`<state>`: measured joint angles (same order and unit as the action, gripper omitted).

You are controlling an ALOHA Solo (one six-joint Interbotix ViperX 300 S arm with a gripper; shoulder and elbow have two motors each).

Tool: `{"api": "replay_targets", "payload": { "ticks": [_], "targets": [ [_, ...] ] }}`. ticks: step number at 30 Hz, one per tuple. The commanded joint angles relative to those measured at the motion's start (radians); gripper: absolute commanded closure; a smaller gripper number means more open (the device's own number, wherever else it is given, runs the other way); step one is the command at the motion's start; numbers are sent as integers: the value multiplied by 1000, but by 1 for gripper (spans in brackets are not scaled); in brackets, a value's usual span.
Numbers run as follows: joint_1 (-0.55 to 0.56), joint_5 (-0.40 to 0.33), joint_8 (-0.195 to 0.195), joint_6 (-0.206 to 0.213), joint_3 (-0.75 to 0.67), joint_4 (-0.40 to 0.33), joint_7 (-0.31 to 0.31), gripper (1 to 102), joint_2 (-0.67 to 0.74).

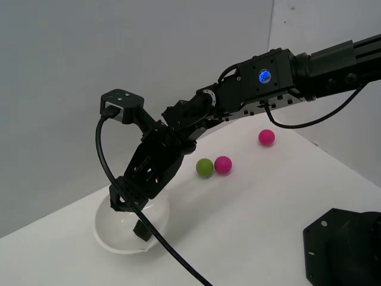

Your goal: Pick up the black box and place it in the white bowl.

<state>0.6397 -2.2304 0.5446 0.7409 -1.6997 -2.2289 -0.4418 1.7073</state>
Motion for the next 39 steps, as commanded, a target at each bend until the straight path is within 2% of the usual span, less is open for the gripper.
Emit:
{"api": "replay_targets", "payload": {
  "ticks": [1, 8, 14, 24, 30, 32, 39],
  "targets": [
    [-6, 18, 3, 15, -48, 12, -8, 7, 38],
    [-72, 0, 5, 6, -103, -8, -26, 7, 94],
    [-147, -57, 8, -6, -189, -64, -29, 7, 181],
    [-408, -184, 20, -64, -448, -187, -78, 8, 440],
    [-555, -222, 41, -146, -575, -225, -137, 8, 568],
    [-600, -239, 43, -161, -621, -241, -147, 8, 614],
    [-727, -324, 71, -173, -775, -327, -158, 8, 769]
  ]
}}
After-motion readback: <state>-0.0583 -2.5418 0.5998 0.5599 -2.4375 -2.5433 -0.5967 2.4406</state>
